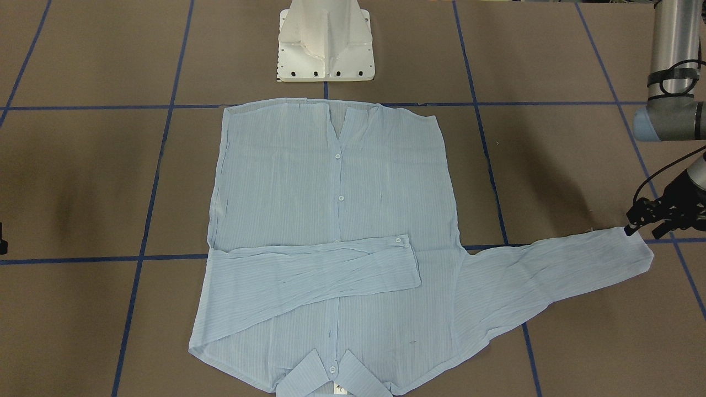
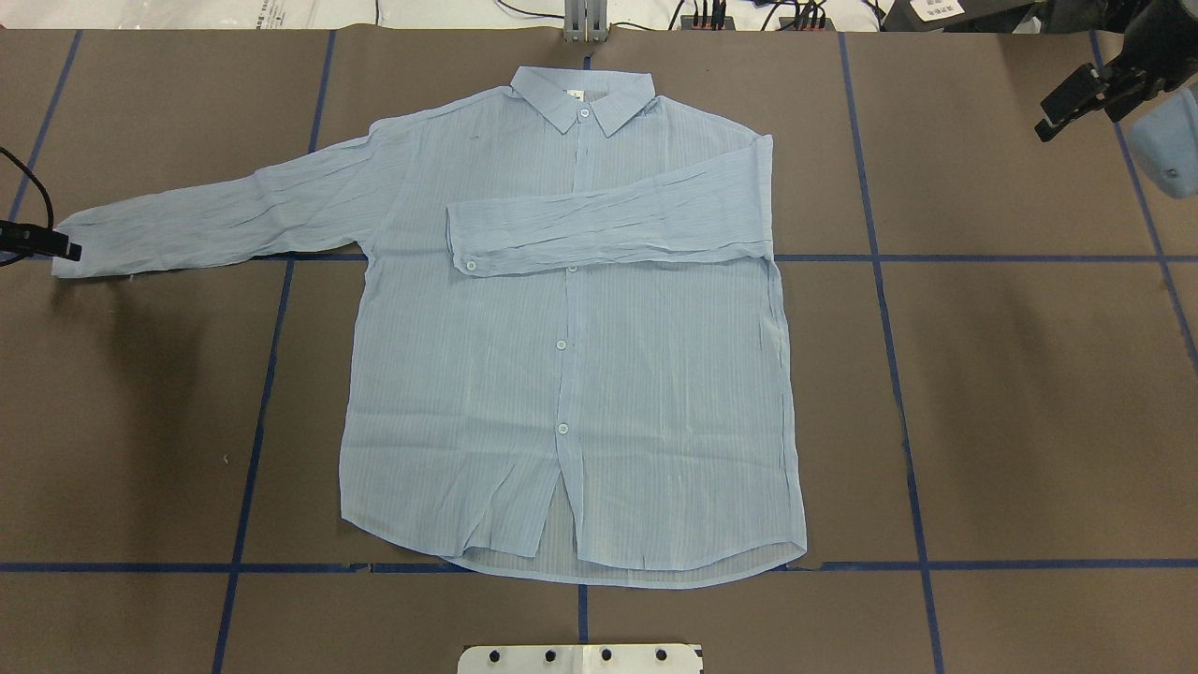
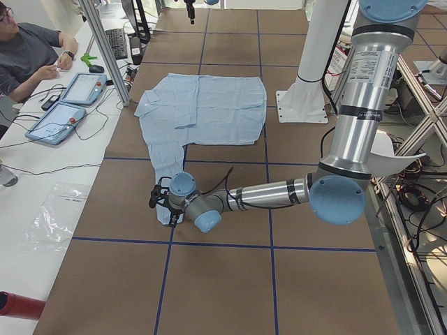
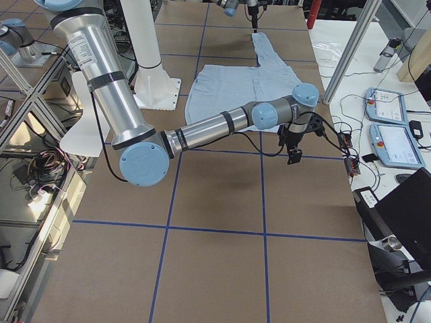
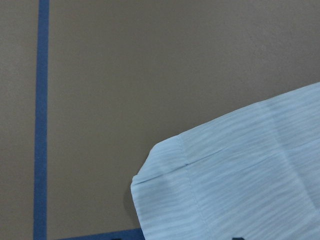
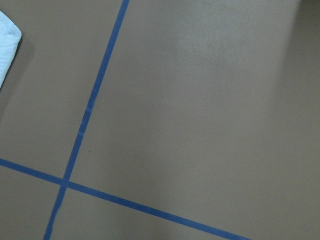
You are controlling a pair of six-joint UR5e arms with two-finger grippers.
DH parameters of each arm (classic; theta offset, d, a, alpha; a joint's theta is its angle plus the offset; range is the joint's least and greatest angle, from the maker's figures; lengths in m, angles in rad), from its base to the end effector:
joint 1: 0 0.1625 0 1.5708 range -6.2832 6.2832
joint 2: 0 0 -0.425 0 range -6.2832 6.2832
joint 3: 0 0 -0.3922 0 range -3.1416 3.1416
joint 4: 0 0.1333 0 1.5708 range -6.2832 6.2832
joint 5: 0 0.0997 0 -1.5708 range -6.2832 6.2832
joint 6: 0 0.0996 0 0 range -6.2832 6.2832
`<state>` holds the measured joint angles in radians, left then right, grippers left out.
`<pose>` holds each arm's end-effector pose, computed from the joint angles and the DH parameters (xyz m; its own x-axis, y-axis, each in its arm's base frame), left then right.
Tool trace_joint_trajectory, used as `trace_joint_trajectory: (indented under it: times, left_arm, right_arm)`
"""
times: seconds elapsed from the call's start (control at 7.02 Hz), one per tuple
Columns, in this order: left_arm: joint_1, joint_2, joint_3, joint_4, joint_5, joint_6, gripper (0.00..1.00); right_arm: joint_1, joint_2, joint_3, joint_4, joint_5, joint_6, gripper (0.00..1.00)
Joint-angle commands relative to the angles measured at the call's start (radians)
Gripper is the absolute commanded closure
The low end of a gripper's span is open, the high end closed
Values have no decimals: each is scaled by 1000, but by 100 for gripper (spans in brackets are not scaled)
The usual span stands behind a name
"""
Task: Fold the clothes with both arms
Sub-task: 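Grasp the cuff of the sleeve nearest the left gripper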
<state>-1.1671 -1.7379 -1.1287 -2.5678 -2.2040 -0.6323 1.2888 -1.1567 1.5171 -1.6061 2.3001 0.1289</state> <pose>0.1579 -0.5589 0.6824 0.6483 0.1377 -0.7488 0.1095 0.9564 0.2707 -0.1183 -0.6489 0.4518 0.6854 -0.2915 0.6673 0.1771 0.9556 0.2356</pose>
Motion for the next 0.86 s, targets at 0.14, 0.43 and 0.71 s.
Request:
trace_joint_trajectory:
  times: [0.14, 0.43, 0.71]
  left_arm:
    - [15, 4, 9, -2, 1, 5, 34]
    - [26, 6, 18, -3, 3, 5, 36]
    - [26, 9, 17, -2, 1, 0, 56]
  right_arm:
    - [1, -3, 0, 0, -1, 0, 0]
    - [0, -1, 0, 0, -1, 0, 0]
    - [0, -1, 0, 0, -1, 0, 0]
